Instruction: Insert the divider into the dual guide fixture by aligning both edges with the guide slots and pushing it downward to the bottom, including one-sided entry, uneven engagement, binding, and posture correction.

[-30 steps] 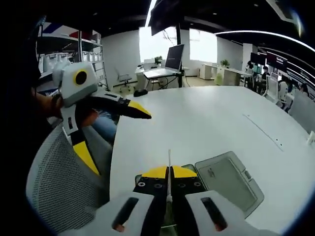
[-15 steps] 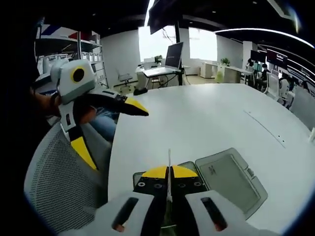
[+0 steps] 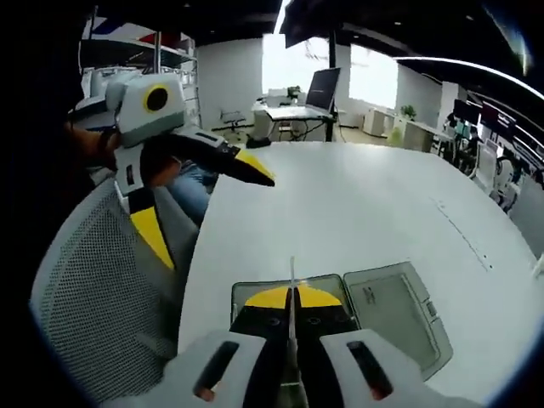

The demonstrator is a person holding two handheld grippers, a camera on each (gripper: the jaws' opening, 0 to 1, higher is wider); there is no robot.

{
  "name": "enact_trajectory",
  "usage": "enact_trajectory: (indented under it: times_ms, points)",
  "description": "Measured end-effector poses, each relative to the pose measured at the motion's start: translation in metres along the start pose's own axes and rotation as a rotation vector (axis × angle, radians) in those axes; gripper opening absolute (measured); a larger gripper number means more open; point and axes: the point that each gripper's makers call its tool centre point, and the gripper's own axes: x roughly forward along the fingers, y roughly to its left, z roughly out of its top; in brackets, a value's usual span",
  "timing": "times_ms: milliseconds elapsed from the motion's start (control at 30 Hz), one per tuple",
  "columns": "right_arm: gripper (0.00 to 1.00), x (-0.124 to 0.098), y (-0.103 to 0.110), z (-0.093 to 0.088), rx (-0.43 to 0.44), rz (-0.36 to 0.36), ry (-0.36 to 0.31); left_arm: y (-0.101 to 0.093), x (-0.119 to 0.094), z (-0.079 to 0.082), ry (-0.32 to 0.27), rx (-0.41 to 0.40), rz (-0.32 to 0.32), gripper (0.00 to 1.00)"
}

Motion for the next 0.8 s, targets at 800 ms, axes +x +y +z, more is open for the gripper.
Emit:
enact_trajectory:
  times_ms: [800]
  points:
    - [0.0,0.01,-0.001,-0.005,-0.091,0.031,0.078,-0.009,0.002,0.0,-0.001,-0.015,-0.046,0.72]
